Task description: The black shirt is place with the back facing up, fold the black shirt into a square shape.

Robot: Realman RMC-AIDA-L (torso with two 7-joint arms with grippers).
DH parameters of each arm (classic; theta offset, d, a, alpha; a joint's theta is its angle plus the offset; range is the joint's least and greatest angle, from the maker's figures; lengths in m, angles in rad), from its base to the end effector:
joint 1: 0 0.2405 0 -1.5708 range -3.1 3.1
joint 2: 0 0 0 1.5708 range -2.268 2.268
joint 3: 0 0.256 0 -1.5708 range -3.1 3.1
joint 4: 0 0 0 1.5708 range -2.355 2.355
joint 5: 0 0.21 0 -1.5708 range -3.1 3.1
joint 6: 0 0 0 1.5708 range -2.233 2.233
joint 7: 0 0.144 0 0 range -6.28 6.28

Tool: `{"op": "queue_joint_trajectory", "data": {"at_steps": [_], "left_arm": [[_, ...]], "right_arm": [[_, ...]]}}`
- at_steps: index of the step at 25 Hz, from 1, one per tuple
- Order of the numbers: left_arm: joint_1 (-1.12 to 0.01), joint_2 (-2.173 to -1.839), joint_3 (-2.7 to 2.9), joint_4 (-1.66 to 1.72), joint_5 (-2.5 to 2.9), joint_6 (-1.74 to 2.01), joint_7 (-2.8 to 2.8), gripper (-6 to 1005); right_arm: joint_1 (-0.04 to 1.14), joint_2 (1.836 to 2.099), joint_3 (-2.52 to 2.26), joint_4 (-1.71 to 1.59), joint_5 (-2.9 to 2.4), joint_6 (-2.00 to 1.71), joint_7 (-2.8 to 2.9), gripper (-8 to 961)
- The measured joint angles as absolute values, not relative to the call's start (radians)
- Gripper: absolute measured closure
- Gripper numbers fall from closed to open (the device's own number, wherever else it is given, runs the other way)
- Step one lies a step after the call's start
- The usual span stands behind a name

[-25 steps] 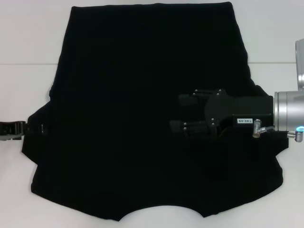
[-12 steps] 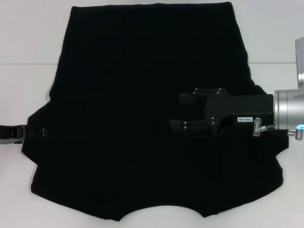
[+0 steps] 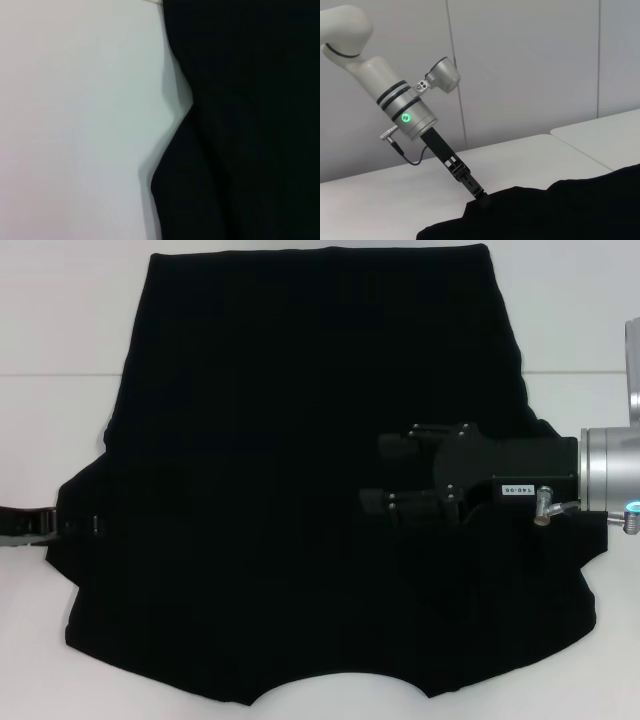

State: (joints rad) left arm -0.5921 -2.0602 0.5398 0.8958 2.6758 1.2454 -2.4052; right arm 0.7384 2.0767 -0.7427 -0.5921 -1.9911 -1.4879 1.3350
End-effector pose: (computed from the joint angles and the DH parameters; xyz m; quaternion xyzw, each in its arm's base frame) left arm -0.3386 0.3678 0.0661 -0.7338 -0.6051 -0.0300 0.3074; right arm 0.1948 0.3766 -0.0176 -0.9596 0.1169 0.2339 0.1036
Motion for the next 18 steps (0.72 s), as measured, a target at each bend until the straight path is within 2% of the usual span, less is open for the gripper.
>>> {"op": "queue_joint_trajectory", "data": {"at_steps": [10,15,18], "left_arm": [[-0.595,-2.060,0.551,0.895,2.676,1.256,-2.401,97],[-0.597,-2.060,0.551,0.893,2.675,1.254,-2.390,207],[-0.598,-2.060,0.551,0.888,2.686,1.248,-2.387,323]], "right_arm": [[0.736,2.075,-0.741,-0.592,-1.991,-1.486,1.334,98],[0.736,2.075,-0.739,-0.592,-1.991,-1.486,1.333,98],[0.736,2.075,-0.739,-0.592,-1.991,-1.486,1.333,98]]}}
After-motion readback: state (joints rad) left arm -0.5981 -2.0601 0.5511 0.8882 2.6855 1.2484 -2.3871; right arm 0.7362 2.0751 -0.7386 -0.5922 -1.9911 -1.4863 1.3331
